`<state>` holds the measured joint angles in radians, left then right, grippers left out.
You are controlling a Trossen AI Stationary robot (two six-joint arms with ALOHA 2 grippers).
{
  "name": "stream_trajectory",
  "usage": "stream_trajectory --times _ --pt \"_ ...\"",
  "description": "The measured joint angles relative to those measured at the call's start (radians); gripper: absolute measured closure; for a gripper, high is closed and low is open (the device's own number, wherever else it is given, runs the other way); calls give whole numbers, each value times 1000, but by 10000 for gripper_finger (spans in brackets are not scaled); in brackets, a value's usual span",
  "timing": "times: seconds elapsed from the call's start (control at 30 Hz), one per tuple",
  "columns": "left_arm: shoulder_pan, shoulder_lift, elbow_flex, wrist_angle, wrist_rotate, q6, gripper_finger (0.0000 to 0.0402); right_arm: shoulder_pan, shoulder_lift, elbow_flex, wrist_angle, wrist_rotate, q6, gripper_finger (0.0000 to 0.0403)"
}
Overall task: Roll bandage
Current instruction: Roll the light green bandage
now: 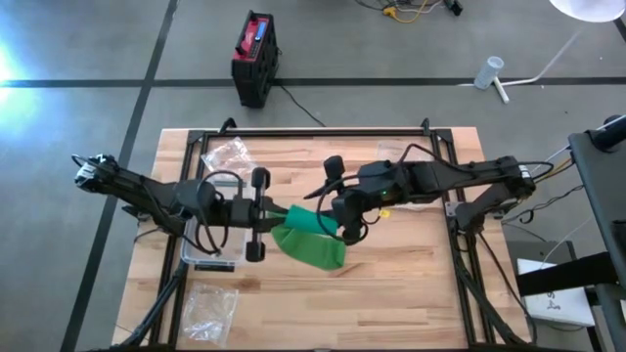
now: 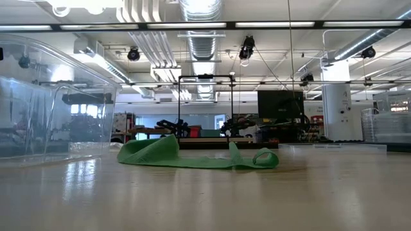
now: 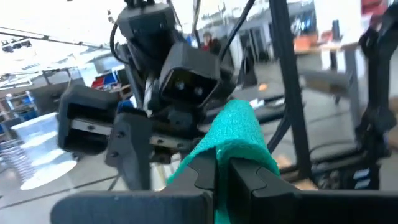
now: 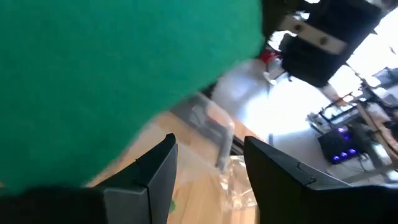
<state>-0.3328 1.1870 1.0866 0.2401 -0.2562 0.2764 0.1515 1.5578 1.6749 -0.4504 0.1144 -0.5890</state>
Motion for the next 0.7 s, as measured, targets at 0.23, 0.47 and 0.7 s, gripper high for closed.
stream_trajectory --times 0.23,0.47,0.7 --pt "1 2 0 26 13 -35 400 -1 0 0 66 179 -31 230" --pt "1 -1 -1 60 11 -7 400 -1 -32 0 36 202 -68 229" --pt "1 -18 -2 95 3 -1 400 -24 -119 -49 53 167 60 235"
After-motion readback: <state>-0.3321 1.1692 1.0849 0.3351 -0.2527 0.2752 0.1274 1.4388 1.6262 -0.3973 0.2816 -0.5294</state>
